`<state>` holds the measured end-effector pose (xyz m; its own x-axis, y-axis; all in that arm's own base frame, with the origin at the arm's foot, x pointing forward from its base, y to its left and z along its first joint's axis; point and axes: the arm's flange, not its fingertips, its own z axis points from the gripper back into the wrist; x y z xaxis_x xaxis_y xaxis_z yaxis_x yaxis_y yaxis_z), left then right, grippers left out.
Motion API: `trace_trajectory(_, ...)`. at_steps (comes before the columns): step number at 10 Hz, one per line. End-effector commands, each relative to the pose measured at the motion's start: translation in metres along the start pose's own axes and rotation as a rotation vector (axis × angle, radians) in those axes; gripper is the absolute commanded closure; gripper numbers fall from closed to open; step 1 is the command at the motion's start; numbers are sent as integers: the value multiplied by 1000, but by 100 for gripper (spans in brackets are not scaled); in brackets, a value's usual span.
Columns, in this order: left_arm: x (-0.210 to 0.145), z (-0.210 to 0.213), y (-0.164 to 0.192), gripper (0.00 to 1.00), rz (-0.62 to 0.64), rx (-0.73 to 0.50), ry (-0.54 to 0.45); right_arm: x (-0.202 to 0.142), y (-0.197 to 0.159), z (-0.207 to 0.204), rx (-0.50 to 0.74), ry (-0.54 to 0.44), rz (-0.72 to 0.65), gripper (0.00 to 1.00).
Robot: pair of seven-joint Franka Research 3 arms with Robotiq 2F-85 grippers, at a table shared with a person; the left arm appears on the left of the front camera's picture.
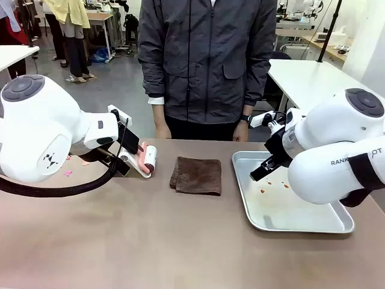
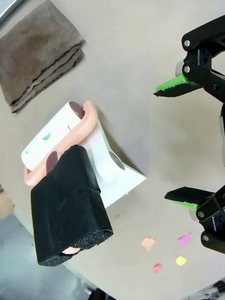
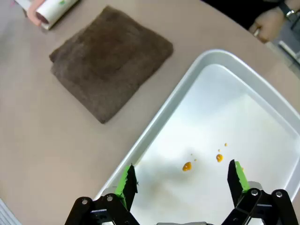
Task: Clean the surface of the table.
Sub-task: Hold the Lint Roller with your left hand and the towel with your right hand.
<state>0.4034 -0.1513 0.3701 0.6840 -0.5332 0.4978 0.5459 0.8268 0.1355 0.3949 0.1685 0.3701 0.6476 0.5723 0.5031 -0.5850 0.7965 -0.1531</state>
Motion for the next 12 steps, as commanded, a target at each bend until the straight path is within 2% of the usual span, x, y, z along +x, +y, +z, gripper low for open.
trace_trajectory(1,0,0,0,0,0,0,0,0,0,0,0,0,0,0)
trace_trajectory(12,0,0,0,0,0,0,0,0,0,0,0,0,0,0)
